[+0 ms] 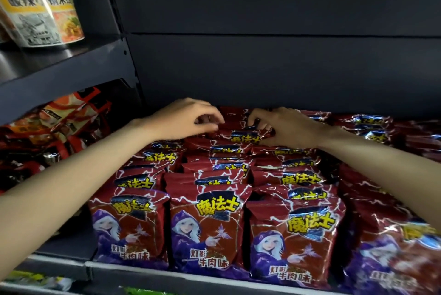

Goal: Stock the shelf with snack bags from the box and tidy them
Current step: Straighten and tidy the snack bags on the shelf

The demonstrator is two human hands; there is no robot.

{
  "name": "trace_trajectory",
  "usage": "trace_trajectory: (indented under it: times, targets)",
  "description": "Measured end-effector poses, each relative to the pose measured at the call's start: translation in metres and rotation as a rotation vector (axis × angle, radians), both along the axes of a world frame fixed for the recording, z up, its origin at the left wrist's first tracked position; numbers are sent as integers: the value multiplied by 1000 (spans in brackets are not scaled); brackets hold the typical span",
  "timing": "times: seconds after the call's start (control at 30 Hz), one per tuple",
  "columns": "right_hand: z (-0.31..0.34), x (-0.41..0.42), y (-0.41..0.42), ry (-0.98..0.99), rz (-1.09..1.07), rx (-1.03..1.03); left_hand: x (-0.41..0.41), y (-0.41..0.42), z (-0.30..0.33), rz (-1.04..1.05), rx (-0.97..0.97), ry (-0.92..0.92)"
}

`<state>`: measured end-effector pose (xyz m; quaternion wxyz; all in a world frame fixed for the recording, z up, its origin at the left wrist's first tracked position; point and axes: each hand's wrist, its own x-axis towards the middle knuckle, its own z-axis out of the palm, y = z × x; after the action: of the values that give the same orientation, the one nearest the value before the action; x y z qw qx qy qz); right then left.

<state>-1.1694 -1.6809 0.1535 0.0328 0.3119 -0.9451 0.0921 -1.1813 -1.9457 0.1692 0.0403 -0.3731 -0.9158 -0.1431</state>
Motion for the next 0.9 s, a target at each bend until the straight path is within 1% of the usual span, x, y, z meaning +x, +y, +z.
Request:
trace_trajectory:
  times: [0.07,0.1,0.23,0.3,0.37,0.4,0.47,0.53,0.57,0.63,0.7,0.73,0.8,0.83,0.9]
  targets:
    - [0,0,-1,0,-14,-37,-1,14,-7,15,-154,71]
    - [-1,0,0,3,-19,-48,-3,18,-10,18,-187,96]
    - [-5,-2,4,15,-40,-34,-6,30,-19,11,-134,182]
    - [-4,-4,8,-8,-57,-27,-6,40,-24,3,-137,218]
    - [-2,-5,14,-68,-70,-49,-7,48,-26,12,-175,244]
    - [0,-4,17,-125,-70,-95,-7,48,-26,27,-200,255]
    - [9,-1,28,-206,-53,-222,-10,43,-23,48,-234,248]
    - [23,6,50,-173,-62,-324,-12,36,-18,39,-238,159]
    - [30,10,64,-142,-76,-336,-12,33,-14,31,-229,108]
    - [38,18,89,-81,-96,-262,-12,32,-5,43,-218,35]
    - [33,22,105,-27,-102,-112,-11,38,1,53,-242,32]
    - [26,21,108,2,-103,-18,-10,44,3,47,-231,52]
    - [13,17,110,67,-107,144,-6,61,3,12,-149,121]
    - [10,16,108,101,-106,193,-4,72,2,-16,-115,160]
    - [7,14,105,169,-108,286,-3,95,-1,-79,-121,194]
